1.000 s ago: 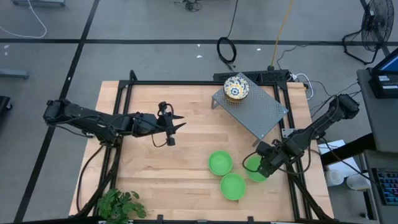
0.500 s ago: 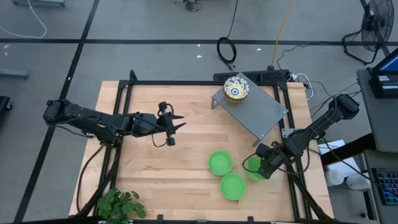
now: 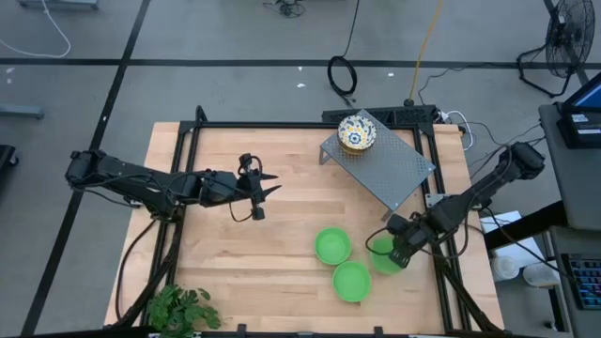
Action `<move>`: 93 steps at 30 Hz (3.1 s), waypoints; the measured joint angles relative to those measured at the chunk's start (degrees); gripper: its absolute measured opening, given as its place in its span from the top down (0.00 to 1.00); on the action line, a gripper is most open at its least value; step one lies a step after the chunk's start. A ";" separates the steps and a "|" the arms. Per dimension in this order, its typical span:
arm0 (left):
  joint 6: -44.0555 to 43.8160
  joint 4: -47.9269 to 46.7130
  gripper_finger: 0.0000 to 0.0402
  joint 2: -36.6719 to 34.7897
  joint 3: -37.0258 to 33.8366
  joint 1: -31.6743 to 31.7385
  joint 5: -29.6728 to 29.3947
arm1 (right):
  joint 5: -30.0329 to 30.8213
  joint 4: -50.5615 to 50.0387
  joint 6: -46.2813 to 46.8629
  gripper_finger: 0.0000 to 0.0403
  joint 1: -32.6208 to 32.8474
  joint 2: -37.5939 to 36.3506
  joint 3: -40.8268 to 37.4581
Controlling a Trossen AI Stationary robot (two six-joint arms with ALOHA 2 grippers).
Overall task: Pick & Place Mini bowls
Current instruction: Put the right green bowl on the shelf
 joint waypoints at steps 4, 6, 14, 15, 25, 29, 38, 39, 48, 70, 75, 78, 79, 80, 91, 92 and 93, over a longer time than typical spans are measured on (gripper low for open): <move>0.00 0.00 0.71 0.01 0.00 0.00 0.00 | -1.02 0.00 -0.36 0.75 -1.66 -1.79 0.00; 0.01 -0.01 0.71 0.01 0.00 0.00 0.00 | -1.02 0.03 -1.30 0.75 -2.10 -2.35 0.00; -0.07 -0.09 0.71 0.00 0.00 0.00 0.00 | -0.91 0.08 -2.87 0.75 -2.44 -2.09 0.00; -0.09 -0.09 0.71 0.02 0.00 0.00 0.00 | -0.91 0.08 -2.90 0.75 -2.44 -1.92 0.00; -0.17 -0.09 0.71 0.00 0.00 0.00 0.00 | -1.14 0.07 -3.46 0.75 -2.44 -3.07 0.03; -0.17 -0.07 0.71 0.00 0.00 0.00 0.00 | -1.15 -0.18 -3.61 0.75 -2.44 -3.70 0.42; -0.17 -0.11 0.71 0.02 0.00 0.00 0.00 | -0.70 -2.44 -4.46 0.75 -2.44 -4.98 0.44; -0.19 -0.11 0.71 0.00 0.00 0.00 0.00 | -0.51 -2.66 -4.45 0.75 -2.44 -4.95 0.44; -0.20 -0.20 0.71 0.02 0.00 0.00 0.00 | 1.91 -1.75 -4.43 0.75 -2.42 -2.83 0.44; -0.44 -0.46 0.71 0.02 0.00 -0.02 1.45 | -2.60 0.37 -3.37 0.75 -2.38 3.89 0.44; -0.42 -0.44 0.71 0.00 0.00 -0.02 1.47 | -2.53 -0.02 -3.42 0.75 -2.38 3.89 0.44; -0.42 -0.44 0.71 0.01 0.00 -0.02 1.49 | -2.53 -0.60 -3.38 0.75 -2.38 3.89 0.44; -0.42 -0.44 0.71 0.01 0.00 -0.02 1.49 | -2.51 -0.64 -3.38 0.75 -2.40 3.89 0.44; -0.42 -0.43 0.71 0.02 0.00 -0.02 1.49 | -2.52 -0.68 -3.37 0.75 -2.38 3.89 0.44; -0.39 -0.42 0.71 0.00 0.00 -0.02 1.49 | -2.51 -0.90 -4.46 0.90 -2.39 3.89 0.44; -0.39 -0.42 0.71 0.00 0.00 -0.02 1.49 | -2.51 -0.88 -4.86 0.92 -2.38 3.89 0.44; -0.37 -0.41 0.71 0.02 0.00 -0.02 1.49 | -2.51 -0.88 -5.28 0.94 -2.38 3.89 0.44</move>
